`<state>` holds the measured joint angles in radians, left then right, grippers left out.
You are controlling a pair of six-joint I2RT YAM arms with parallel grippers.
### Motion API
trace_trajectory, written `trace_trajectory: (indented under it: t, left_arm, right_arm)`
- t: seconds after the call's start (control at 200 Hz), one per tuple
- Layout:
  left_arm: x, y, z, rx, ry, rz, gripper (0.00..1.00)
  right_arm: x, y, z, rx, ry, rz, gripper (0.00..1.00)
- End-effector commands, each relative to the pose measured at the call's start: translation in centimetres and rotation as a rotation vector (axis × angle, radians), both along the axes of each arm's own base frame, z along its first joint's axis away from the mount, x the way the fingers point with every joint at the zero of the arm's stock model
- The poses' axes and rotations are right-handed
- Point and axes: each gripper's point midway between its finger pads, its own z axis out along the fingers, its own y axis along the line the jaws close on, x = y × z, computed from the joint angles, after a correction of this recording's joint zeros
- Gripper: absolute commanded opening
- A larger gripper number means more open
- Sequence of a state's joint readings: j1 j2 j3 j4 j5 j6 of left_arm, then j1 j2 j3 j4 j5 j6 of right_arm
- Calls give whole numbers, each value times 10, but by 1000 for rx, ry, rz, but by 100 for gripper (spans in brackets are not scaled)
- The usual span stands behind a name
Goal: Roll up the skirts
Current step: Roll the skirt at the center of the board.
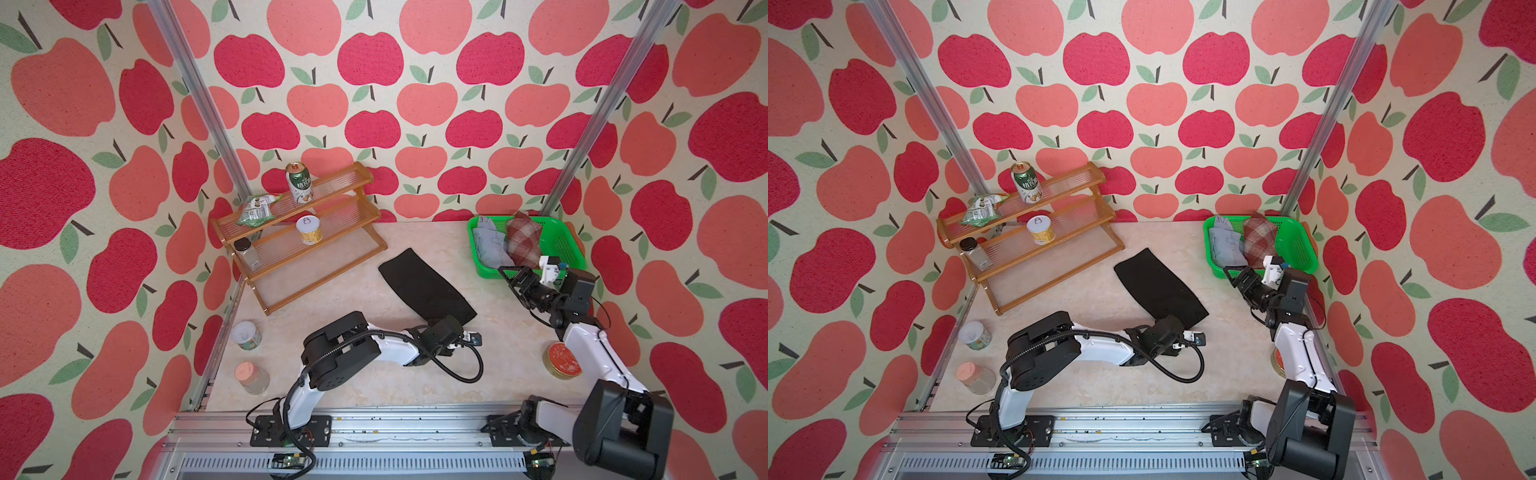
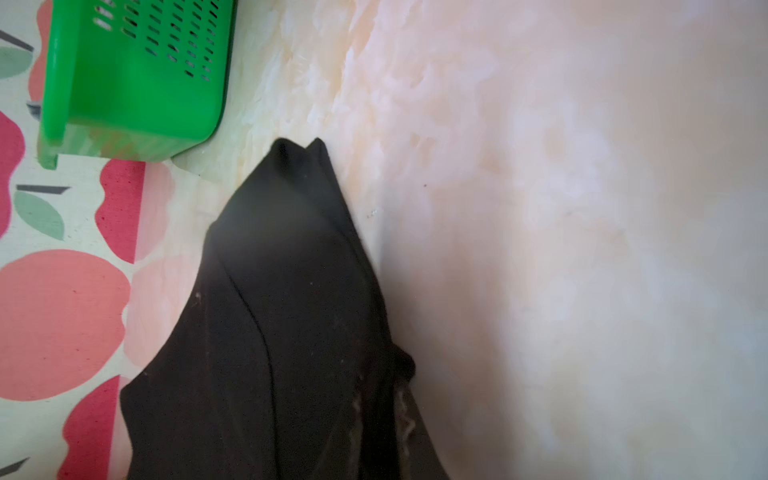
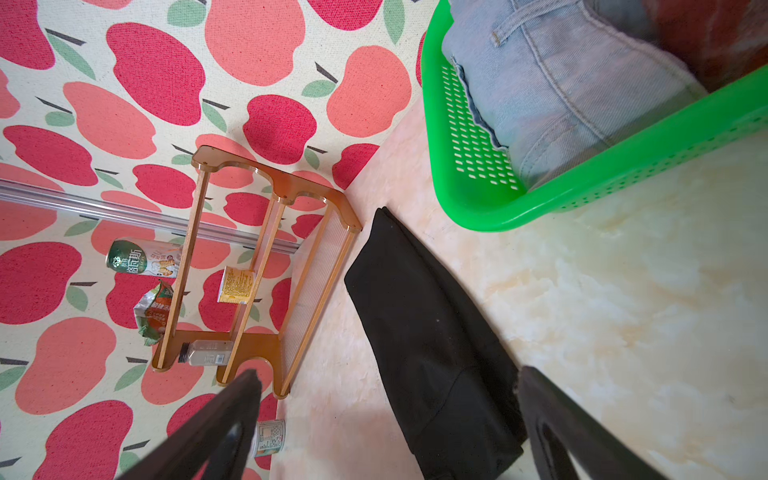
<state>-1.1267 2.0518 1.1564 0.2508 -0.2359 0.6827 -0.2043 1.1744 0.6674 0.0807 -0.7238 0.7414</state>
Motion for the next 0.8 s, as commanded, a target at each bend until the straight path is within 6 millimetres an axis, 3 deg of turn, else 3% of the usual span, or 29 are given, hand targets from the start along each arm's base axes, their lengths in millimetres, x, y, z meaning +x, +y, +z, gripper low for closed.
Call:
trace_trajectory:
  t: [0.0,0.19,0.52,0.66,0.795]
  left_arm:
    - [13,-3,39,-184,160,85,14]
    - [59,22,70,-424,338,279,14]
    - [112,88,77,-714,523,600,13]
    - [128,117,64,-782,615,726,13]
    - [135,136,32,-726,693,871,14]
  right_arm:
    - [-3,-2,0,-21,-13,-4,99]
    - [-5,1,-1,-18,-13,6,99]
    - [-6,40,-24,-69,17,112,97]
    - [-6,53,-34,-68,12,157,96]
    - [-4,70,-45,-74,25,215,96]
